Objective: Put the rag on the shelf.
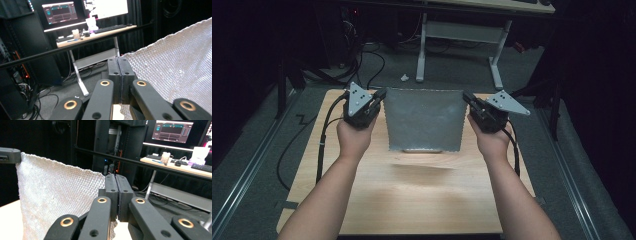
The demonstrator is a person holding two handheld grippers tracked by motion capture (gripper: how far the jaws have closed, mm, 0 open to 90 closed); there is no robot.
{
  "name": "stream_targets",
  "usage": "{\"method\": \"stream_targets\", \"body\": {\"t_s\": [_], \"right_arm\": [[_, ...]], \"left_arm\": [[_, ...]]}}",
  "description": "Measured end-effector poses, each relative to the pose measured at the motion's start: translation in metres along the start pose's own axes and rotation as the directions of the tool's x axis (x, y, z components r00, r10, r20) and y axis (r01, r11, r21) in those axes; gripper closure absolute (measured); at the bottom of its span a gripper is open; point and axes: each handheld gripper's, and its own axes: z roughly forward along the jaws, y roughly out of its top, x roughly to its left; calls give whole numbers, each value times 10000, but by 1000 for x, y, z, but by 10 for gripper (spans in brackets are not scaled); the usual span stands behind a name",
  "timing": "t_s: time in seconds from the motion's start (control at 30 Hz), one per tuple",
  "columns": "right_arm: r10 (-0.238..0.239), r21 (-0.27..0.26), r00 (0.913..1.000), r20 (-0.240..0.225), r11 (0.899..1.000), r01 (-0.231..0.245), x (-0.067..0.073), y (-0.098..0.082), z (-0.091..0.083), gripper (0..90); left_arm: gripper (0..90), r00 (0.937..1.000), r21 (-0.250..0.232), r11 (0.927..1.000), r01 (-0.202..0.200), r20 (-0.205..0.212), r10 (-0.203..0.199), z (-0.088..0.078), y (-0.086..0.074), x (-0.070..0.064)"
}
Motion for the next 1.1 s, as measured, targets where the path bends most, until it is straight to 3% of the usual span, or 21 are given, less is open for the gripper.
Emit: {"method": "stream_targets", "body": {"t_s": [0.1, 0.37, 0.47, 0.57, 0.77, 0.83, 0.87, 0.97, 1.1], "right_arm": [[-176, 137, 9998, 96, 9998, 175, -6, 3, 14, 900], [375, 264, 9993, 60, 9989, -376, -22, -4, 36, 900], [577, 426, 9983, 20, 9974, -577, -25, -7, 42, 900], [351, 893, 9994, 12, 9954, -351, -29, -12, 55, 900], [393, 1346, 9992, 20, 9901, -392, -33, -21, 64, 899], [464, 1589, 9989, -93, 9863, -443, -35, -30, 69, 899], [446, 1653, 9989, -142, 9854, -417, -35, -33, 69, 899], [561, 1889, 9980, -275, 9807, -500, -35, -43, 72, 900], [779, 2116, 9961, -415, 9750, -674, -35, -55, 72, 900]], "left_arm": [[899, 9999, 155, 9998, 92, -89, -91, 12, 1, 5], [898, 9999, 732, 9973, -29, -139, 40, 39, -1, 14], [898, 10000, 1163, 9932, -21, 69, 13, 50, -6, 19], [897, 9998, 1609, 9870, 59, 187, -91, 57, -14, 22], [897, 9990, 1896, 9816, 213, 344, -283, 63, -29, 22], [898, 9980, 2056, 9780, 349, 440, -449, 65, -35, 23], [897, 9971, 2339, 9715, 389, 541, -530, 66, -41, 22], [897, 9969, 2473, 9684, 332, 604, -496, 66, -47, 21], [897, 9933, 2661, 9623, 561, 826, -808, 65, -60, 21]]}}
